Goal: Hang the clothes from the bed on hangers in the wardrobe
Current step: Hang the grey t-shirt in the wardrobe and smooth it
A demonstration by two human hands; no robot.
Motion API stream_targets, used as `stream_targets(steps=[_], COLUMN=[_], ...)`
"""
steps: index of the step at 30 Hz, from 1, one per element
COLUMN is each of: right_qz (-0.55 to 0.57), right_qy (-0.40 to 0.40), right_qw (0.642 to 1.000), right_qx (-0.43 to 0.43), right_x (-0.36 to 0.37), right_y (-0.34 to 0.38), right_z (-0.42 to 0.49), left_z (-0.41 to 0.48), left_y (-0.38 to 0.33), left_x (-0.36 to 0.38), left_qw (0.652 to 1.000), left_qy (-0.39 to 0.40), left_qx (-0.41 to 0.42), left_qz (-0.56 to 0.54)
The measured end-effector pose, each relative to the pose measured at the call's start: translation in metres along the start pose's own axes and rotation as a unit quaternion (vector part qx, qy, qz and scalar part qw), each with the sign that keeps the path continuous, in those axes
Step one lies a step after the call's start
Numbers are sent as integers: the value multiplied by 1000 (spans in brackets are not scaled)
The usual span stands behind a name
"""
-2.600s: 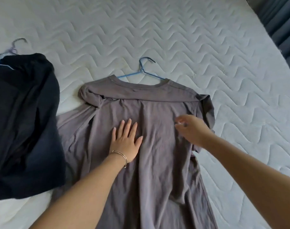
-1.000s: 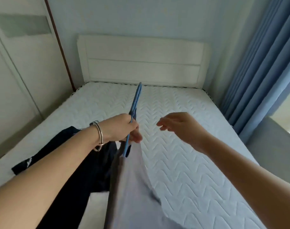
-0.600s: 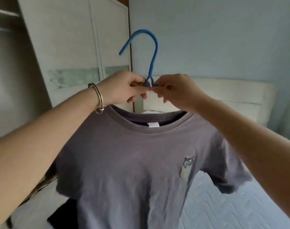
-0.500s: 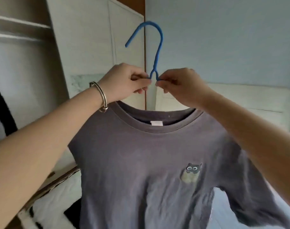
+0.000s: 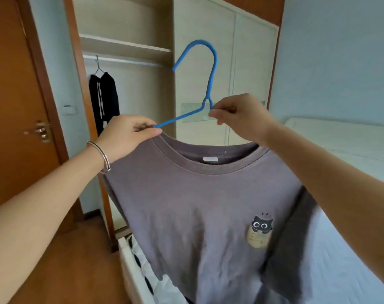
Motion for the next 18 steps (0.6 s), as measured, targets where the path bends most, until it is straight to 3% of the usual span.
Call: stream_targets(steps=[6,14,18], right_qz=[5,44,55], right_qy=[2,48,64], right_qw=[999,995,994], right_qx=[-48,-77,-73], right_x=[102,242,300], right_y=[81,187,211], right_z=[37,90,114], left_z=[-16,-21,-37], left_y=[74,184,232], left_x=[-60,-136,-161], left_qw=[994,985,967], left_qy=[-7,19,-15], left_qx=[19,44,70], left_qz=[104,164,243])
Point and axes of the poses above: each hand's wrist, its own z-axis towards the middle knuckle, its own x-axis out of the palm, y = z × x, the point moved 8 cm from there along z, towards the middle knuckle, and after that the axes turned 14 degrees about x, right-handed, at the moved point
